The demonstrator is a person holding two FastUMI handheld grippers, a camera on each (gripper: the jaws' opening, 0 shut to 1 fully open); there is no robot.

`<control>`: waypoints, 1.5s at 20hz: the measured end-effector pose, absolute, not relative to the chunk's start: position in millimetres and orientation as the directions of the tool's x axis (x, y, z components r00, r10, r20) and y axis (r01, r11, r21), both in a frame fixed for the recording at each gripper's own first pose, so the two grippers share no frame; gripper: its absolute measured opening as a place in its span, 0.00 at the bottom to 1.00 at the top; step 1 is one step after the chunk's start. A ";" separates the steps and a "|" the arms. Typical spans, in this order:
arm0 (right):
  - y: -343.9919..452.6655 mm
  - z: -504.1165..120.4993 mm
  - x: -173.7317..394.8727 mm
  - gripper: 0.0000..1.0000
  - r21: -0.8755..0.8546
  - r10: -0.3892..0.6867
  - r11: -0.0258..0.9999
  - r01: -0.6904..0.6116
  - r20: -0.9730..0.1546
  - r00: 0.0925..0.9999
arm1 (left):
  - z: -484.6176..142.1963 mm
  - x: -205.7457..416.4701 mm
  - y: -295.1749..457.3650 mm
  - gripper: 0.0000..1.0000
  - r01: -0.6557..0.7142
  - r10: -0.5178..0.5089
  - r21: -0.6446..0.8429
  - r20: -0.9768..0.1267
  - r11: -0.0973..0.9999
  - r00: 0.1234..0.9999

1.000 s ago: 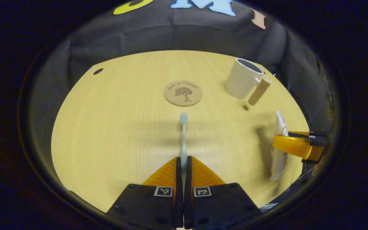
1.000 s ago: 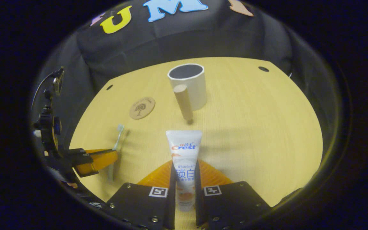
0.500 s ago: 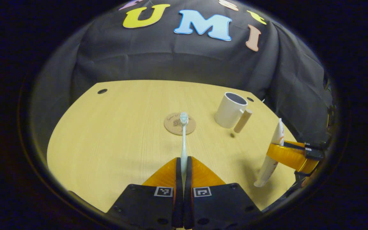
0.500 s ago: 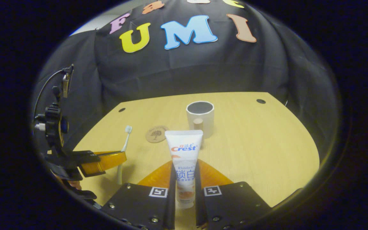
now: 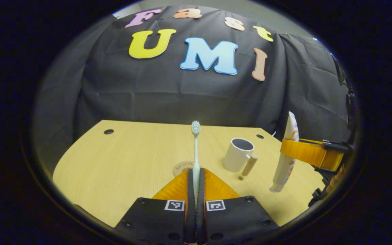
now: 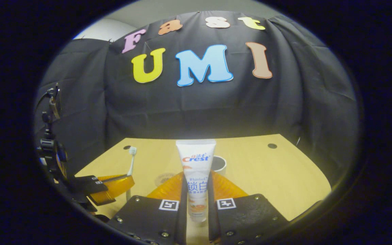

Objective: Put the toothbrush and toothpaste on the desktop into the cup, then pick up the cup and place it on the coaster on the desktop.

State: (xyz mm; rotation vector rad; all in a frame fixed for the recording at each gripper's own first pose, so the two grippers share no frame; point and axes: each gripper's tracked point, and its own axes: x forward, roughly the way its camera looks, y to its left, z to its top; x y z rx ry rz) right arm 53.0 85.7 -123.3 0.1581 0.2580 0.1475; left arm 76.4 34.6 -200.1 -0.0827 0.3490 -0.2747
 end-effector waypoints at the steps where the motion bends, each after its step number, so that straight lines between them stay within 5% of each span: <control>1: 86.0 -118.8 60.2 0.26 0.177 0.159 0.977 -0.120 -0.222 0.962 | -191.9 82.0 33.5 0.09 0.260 -0.283 -0.117 -0.298 0.959 0.911; 9: 70.2 -72.4 125.0 0.26 0.250 0.075 0.967 -0.056 -0.065 0.995 | -139.1 130.2 6.9 0.08 0.323 -0.327 -0.061 -0.084 0.944 0.941; 16: 55.0 -72.7 167.0 0.25 0.231 0.031 0.972 -0.028 -0.010 0.999 | -126.9 149.1 -8.2 0.08 0.341 -0.344 -0.073 -0.031 0.937 0.938; 26: 58.8 -143.5 209.2 0.22 0.220 0.081 0.975 -0.041 -0.173 0.982 | -117.0 164.1 -9.9 0.08 0.337 -0.337 -0.058 0.001 0.940 0.941; 27: 61.4 -150.0 210.0 0.31 0.211 0.086 0.977 -0.044 -0.192 0.978 | -117.4 164.2 -9.9 0.08 0.337 -0.338 -0.057 -0.001 0.940 0.941; 30: 61.2 -165.1 207.4 0.30 0.172 0.088 0.984 -0.046 -0.247 0.965 | -119.1 164.0 -10.4 0.08 0.338 -0.339 -0.055 -0.013 0.940 0.941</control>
